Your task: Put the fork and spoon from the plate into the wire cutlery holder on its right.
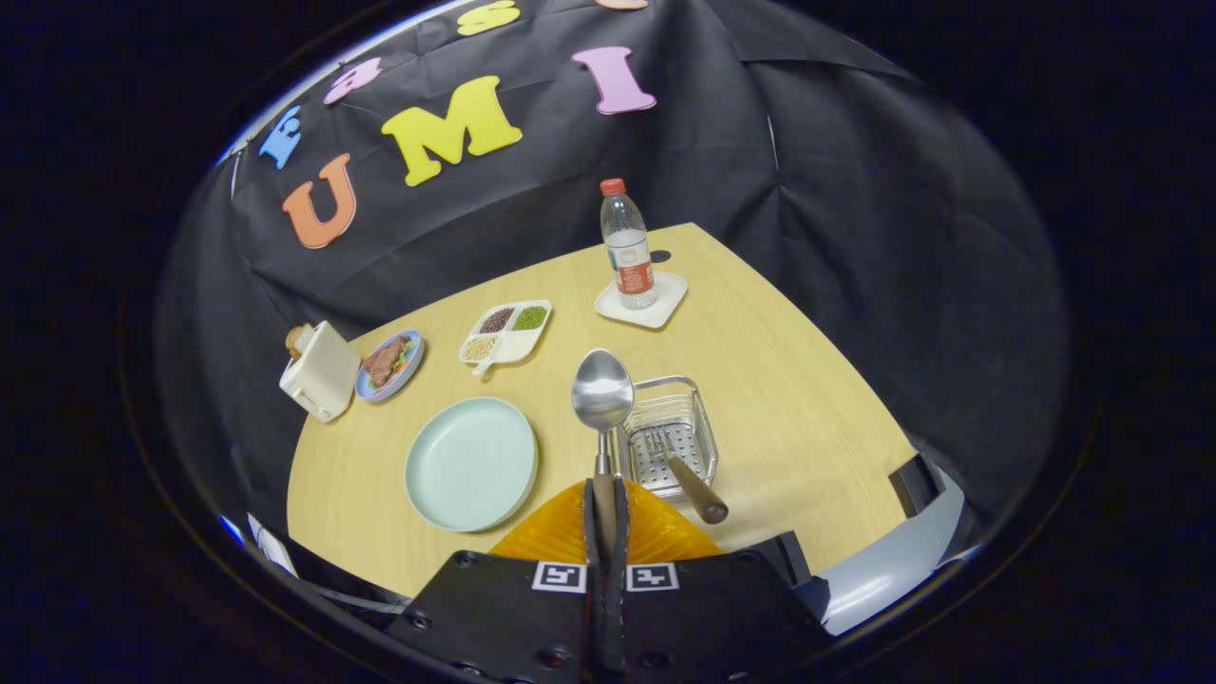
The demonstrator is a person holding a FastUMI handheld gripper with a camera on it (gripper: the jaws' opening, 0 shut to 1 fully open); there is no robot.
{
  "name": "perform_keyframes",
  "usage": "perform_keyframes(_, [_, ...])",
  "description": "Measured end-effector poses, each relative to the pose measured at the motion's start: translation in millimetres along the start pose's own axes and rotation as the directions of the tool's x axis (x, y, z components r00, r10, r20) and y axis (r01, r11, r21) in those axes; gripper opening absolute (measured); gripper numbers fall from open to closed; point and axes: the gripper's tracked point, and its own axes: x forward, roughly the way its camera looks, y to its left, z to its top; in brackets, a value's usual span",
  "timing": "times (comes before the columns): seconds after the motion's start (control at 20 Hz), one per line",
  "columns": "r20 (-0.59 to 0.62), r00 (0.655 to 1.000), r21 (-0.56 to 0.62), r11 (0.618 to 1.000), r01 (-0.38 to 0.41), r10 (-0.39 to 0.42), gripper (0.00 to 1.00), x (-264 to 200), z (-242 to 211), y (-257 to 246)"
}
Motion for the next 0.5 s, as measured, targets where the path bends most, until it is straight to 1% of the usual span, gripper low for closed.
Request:
perform_keyframes(0.2, [-0.027,0.999,0.028,0.999,0.018,-0.017,0.02,5.6,-4.0,-5.6])
perform_keyframes(0.3, [-0.022,0.999,0.046,0.999,0.024,-0.023,0.02,6.5,-1.9,-7.0])
perform_keyframes(0.35, [-0.011,0.999,0.053,0.998,0.034,-0.033,0.06,7.0,5.4,-7.0])
perform_keyframes(0.4, [0.006,1.000,0.062,0.998,0.020,-0.020,0.09,4.6,8.3,-5.1])
perform_keyframes(0.5, [0.041,0.999,0.066,0.998,-0.006,0.003,0.42,1.3,14.5,3.2])
